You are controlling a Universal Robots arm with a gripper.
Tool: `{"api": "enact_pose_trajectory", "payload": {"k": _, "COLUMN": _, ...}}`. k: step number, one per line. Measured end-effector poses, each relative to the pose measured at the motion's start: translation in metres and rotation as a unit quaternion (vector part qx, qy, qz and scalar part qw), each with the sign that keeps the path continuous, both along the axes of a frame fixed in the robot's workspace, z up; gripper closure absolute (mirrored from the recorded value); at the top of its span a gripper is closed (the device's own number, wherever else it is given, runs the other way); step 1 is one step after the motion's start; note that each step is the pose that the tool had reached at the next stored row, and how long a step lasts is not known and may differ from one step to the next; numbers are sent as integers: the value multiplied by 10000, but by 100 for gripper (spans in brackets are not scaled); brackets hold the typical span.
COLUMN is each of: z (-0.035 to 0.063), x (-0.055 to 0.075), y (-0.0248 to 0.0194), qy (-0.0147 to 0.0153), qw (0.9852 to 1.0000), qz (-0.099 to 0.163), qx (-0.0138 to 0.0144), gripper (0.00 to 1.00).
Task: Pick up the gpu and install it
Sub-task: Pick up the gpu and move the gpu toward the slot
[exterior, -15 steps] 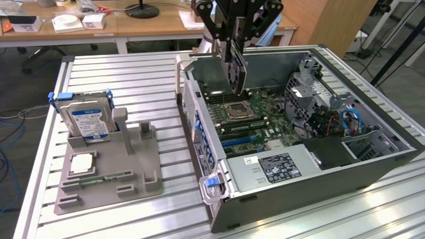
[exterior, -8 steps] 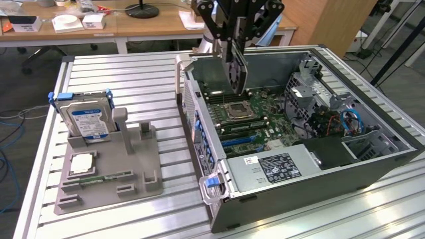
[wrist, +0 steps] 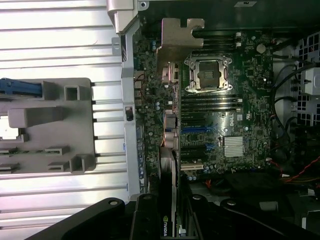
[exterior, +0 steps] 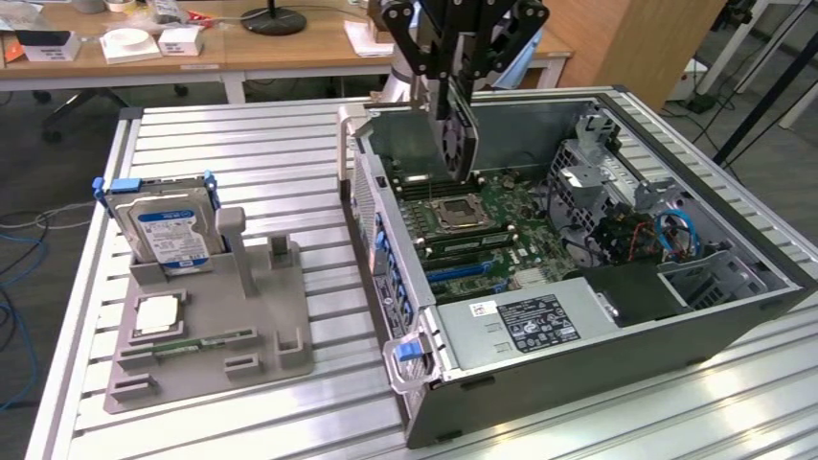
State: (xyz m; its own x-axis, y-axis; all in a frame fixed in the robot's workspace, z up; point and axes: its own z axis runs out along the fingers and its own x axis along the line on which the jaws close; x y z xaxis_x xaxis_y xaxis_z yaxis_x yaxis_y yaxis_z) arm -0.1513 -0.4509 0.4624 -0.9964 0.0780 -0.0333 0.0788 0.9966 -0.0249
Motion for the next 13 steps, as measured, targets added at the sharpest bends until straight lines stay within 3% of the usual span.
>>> {"api": "enact_pose_trajectory", "payload": {"k": 13, "z": 0, "x": 46, "y": 0, "qy": 0, "qw": 10000, "qz": 0, "qx": 0, "gripper": 74}}
